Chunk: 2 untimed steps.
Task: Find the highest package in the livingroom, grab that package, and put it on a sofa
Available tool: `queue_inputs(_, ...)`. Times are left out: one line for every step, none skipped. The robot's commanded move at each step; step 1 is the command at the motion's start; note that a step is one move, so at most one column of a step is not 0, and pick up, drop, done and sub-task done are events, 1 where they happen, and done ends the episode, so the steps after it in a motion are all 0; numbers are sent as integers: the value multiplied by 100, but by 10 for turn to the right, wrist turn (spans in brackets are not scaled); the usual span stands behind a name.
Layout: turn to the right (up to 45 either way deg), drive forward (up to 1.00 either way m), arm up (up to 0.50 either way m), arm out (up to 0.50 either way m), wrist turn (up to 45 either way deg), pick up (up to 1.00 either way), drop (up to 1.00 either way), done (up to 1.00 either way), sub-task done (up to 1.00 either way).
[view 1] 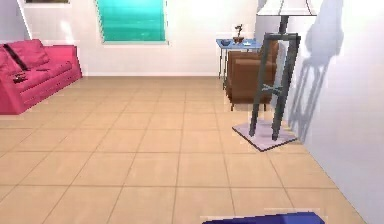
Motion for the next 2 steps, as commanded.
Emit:
queue_inputs(-300,0,0,0,0,0,0,0,0)
queue_inputs(0,100,0,0,0,0,0,0,0)
